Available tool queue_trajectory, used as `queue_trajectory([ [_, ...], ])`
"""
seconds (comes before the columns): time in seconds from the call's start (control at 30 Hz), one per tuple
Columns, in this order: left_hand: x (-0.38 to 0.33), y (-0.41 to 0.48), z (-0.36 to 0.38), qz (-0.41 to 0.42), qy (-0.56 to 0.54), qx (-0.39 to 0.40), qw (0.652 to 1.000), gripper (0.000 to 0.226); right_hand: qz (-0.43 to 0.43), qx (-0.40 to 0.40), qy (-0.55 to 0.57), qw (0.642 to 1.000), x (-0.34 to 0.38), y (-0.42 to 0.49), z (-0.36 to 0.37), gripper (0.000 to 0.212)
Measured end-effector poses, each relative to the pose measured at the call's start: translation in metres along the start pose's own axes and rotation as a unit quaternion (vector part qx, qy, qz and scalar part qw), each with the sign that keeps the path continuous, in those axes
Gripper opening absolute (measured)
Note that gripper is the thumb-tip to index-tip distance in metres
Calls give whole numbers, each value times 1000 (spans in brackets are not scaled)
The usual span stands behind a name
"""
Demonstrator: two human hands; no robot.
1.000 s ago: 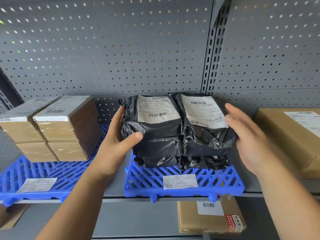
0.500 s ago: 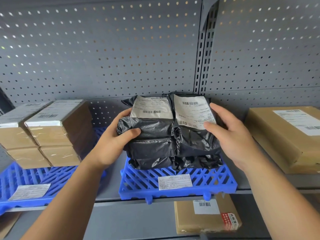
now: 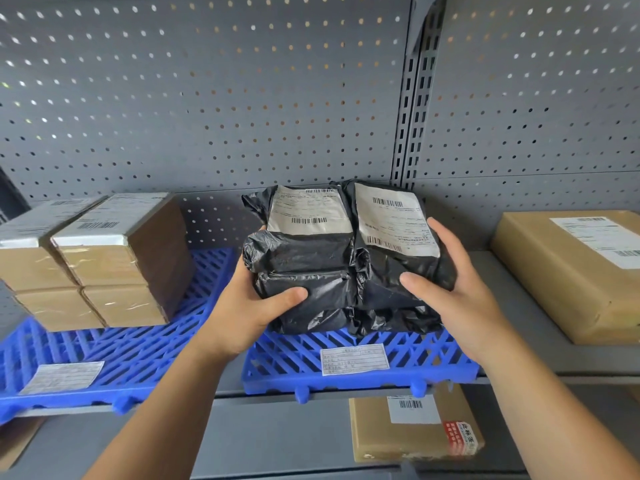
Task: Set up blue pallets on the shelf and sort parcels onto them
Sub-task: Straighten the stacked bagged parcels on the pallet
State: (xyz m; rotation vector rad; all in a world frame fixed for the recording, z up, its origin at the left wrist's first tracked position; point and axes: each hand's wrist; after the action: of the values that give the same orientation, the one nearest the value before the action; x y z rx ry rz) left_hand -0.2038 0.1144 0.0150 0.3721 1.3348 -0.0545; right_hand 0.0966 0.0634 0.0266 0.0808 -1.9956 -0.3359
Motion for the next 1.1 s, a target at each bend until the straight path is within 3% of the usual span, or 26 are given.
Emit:
queue_trajectory([
  [0.53,5,3,-7,-36,15,-6,999,68,25,-17,-27,999,6,-2,10,82],
  [0.93,6,-14,-14,14,28,-19,999,70,87,-94,-121,984,33,-32,17,88],
  [1.1,0,-30,-10,20,33,-47,998,73,69,-99,-151,981,43,-51,21,89],
])
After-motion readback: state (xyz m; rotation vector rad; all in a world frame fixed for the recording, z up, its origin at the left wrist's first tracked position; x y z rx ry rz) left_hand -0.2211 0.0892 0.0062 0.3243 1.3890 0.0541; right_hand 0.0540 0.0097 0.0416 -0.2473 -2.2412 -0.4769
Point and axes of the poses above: each hand's wrist, its own y-axis towards the middle knuckle, its own z-axis out of the palm, x = y × z, and after that the axes turned 13 degrees about -y, right-handed
